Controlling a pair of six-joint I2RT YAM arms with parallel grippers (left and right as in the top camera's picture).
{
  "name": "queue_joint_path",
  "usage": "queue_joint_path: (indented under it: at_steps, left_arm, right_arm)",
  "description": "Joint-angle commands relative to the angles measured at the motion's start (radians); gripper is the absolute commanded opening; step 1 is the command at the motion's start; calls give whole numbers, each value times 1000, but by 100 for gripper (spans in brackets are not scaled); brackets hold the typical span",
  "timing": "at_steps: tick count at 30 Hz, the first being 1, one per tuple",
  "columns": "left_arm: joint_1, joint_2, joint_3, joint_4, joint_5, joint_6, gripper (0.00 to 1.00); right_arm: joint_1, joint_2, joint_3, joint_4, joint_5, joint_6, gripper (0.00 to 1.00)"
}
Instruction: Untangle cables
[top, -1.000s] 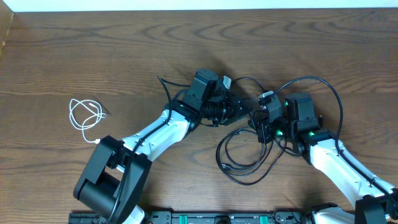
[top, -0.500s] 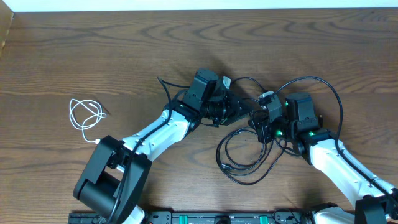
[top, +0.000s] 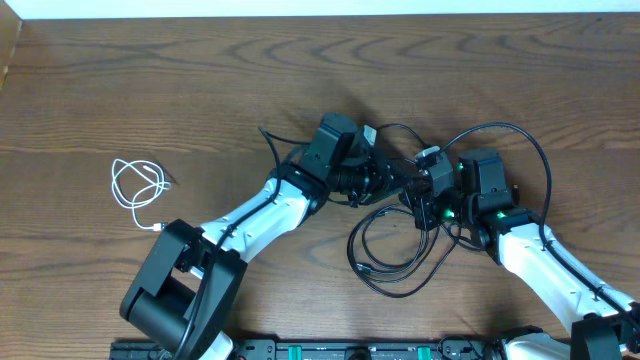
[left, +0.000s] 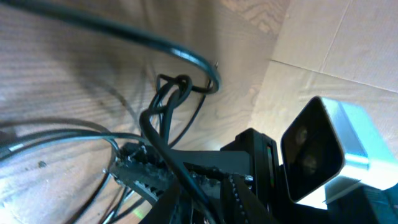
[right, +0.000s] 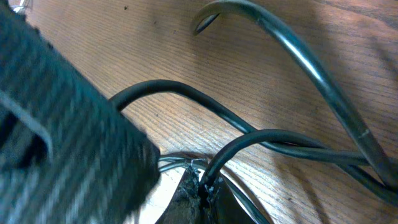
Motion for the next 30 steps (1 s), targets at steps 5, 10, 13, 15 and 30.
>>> queue_joint_path:
  at_steps: [5, 10, 13, 15, 30]
  left_arm:
    - [6, 3, -2, 3, -27, -30, 8]
    - [64, 3, -2, -27, -39, 58, 8]
    - [121, 3, -2, -133, -40, 132, 8]
    - [158, 3, -2, -216, -40, 190, 8]
    - [178, 3, -2, -457, -130, 415, 8]
  right_arm:
    - [5, 2, 0, -9, 0, -15, 1]
    - [5, 2, 0, -31, 1, -15, 1]
    - [3, 2, 1, -31, -1, -1, 1]
    - [2, -8, 6, -31, -39, 39, 1]
    - [-219, -300, 71, 794, -787, 712, 1]
